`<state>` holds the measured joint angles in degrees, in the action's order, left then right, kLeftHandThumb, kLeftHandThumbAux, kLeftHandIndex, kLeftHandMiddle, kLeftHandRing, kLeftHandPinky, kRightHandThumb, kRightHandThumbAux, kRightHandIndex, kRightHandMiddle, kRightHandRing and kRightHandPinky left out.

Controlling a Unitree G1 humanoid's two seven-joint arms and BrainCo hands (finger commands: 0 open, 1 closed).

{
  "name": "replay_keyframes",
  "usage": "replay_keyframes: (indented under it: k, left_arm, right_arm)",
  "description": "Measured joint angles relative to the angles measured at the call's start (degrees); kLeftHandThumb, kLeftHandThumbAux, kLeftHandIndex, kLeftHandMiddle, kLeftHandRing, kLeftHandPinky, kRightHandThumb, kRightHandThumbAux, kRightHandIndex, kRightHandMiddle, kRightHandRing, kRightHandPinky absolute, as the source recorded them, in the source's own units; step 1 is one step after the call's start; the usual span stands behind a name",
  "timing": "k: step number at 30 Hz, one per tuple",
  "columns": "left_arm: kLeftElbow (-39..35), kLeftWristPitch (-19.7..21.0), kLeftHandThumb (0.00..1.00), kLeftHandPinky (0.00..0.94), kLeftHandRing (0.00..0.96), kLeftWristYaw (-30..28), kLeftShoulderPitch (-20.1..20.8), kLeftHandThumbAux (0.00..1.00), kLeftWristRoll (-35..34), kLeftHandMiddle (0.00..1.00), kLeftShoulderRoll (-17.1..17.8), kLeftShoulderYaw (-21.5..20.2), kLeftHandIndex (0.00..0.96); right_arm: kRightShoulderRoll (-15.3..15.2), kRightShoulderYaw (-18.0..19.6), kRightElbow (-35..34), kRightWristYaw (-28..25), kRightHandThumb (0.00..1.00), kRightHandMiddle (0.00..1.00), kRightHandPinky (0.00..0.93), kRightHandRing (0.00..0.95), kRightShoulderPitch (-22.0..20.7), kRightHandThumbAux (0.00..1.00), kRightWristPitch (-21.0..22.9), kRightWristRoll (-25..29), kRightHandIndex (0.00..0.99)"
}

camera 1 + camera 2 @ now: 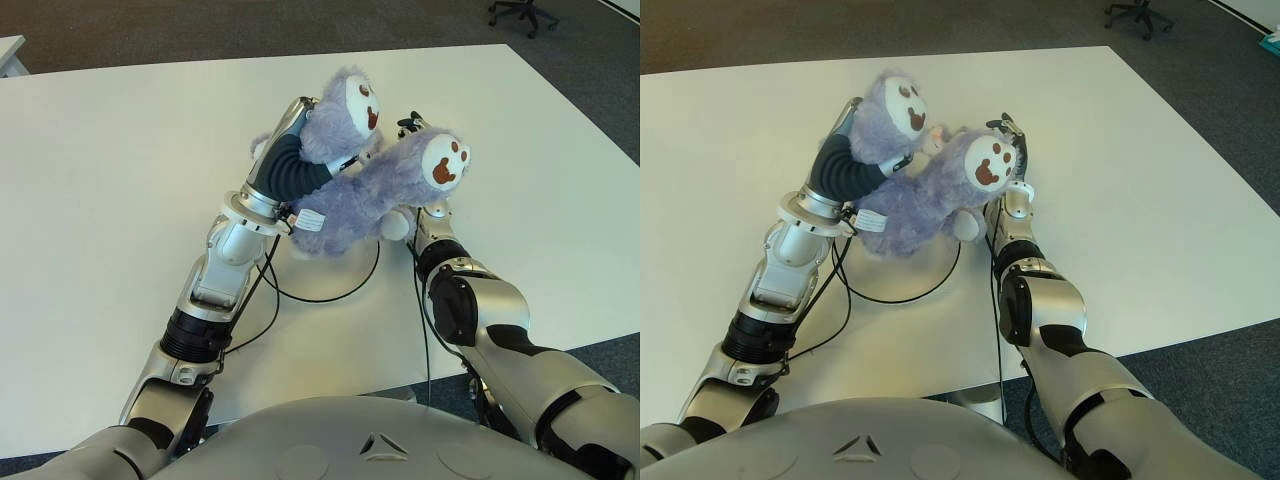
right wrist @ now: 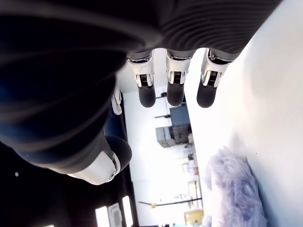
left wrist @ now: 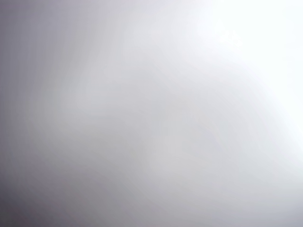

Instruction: Put the doll into the plate.

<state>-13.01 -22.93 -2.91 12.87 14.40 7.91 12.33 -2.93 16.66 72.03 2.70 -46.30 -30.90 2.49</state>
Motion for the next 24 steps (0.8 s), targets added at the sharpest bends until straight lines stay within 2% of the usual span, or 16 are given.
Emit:
replay_keyframes:
  k: [11,12,13,15,24]
  left_arm:
    - [-0.8,-0.08,0.951,0.851,0.839,-1.27,-2.27,0.631,-2.44,0.824,-0.45,0.2,0.77]
    - [-0.85,-0.09,0.954,0.85,0.838,-1.31,-2.49,0.63,-2.55,0.824,-0.52,0.2,0.77]
    - [-0.86,-0.1,0.958,0.848,0.837,-1.31,-2.64,0.63,-2.61,0.823,-0.57,0.2,0.77]
    - [-0.9,-0.16,0.961,0.846,0.836,-1.34,-2.83,0.628,-2.74,0.823,-0.66,0.2,0.769]
    - [-1.49,0.17,0.965,0.847,0.834,-2.91,-2.99,0.635,-4.03,0.821,-0.67,0.16,0.767]
  right_arm:
    - [0.0,-1.07,-0.38,0.57,0.661,0.061,0.084,0.054,0.25,0.745,0.09,-0.27,0.394]
    - [-0.03,-1.3,-0.41,0.62,0.257,0.052,0.077,0.046,0.27,0.794,0.12,-0.33,0.176]
    - [-0.06,-1.49,-0.45,0.67,0.13,0.048,0.077,0.044,0.3,0.811,0.15,-0.4,0.119]
    - [-0.11,-1.9,-0.52,0.8,0.093,0.047,0.079,0.044,0.36,0.814,0.19,-0.51,0.101]
    - [-0.18,-2.64,-0.6,1.07,0.072,0.045,0.082,0.043,0.46,0.788,0.26,-0.5,0.089]
